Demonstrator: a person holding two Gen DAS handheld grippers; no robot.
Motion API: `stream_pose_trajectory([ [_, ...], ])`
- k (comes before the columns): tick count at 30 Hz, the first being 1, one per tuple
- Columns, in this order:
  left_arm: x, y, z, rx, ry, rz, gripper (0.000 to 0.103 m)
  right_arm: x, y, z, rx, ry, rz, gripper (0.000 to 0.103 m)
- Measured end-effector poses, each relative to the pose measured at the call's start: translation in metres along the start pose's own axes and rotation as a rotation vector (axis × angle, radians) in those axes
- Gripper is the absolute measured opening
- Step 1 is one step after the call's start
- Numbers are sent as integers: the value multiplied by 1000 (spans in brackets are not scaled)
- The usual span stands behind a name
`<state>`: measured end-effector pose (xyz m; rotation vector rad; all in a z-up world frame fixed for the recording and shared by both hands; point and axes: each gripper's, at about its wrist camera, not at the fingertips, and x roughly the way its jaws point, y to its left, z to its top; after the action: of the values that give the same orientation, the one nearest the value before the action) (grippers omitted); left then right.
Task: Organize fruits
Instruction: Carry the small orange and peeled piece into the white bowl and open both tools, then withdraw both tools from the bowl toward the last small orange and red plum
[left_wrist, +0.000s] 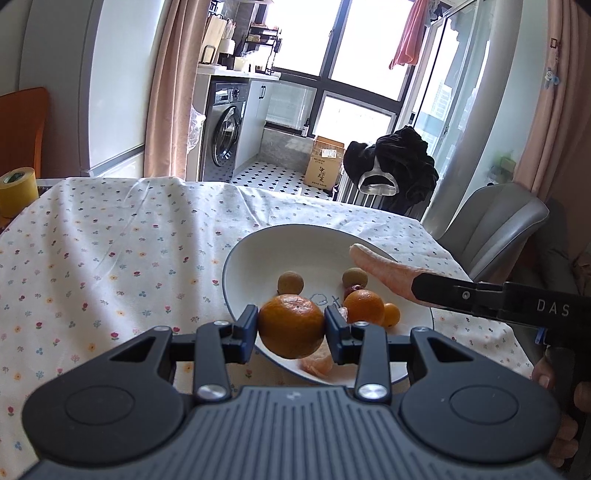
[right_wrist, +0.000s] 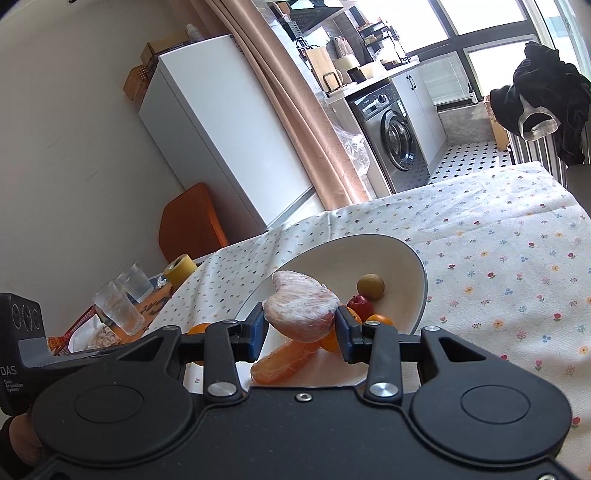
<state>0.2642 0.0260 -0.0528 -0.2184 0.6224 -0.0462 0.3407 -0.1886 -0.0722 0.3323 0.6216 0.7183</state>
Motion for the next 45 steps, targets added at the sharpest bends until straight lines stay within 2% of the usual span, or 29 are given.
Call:
stream_pose_trajectory([
  [3, 7, 0, 5, -1, 6, 6, 37, 5, 1, 4, 0, 0, 2, 37],
  [9, 4, -1, 12, 28, -21, 58, 55, 12, 4, 15, -7, -10, 3, 37],
  [16, -9, 14, 11, -15, -26, 98, 63, 17, 14, 18, -14, -28, 0, 37],
  [18, -14, 15, 11, -15, -32, 116, 66, 16, 17, 19, -21, -51, -6, 45],
  [19, -16, 15, 11, -12, -37, 122, 69, 15, 19, 20, -26, -61, -14, 54],
  [20, -19, 14, 11, -9, -42, 126, 71, 13, 21, 21, -29, -67, -13, 57],
  [22, -24, 13, 11, -9, -55, 128, 76, 10, 23, 21, -32, -69, -8, 58],
  [27, -36, 12, 6, -9, -69, 125, 79, -1, 29, 16, -47, -58, -25, 60],
  [31, -46, 12, 1, -12, -73, 111, 82, -13, 35, 10, -71, -69, -58, 74],
  [38, -68, 11, -7, -29, -96, 122, 86, -31, 46, 1, -99, -80, -89, 85],
  [43, -78, 11, -12, -38, -100, 120, 93, -43, 49, -5, -103, -95, -92, 102],
  [45, -80, 11, -14, -40, -97, 114, 95, -47, 49, -7, -102, -98, -95, 103],
])
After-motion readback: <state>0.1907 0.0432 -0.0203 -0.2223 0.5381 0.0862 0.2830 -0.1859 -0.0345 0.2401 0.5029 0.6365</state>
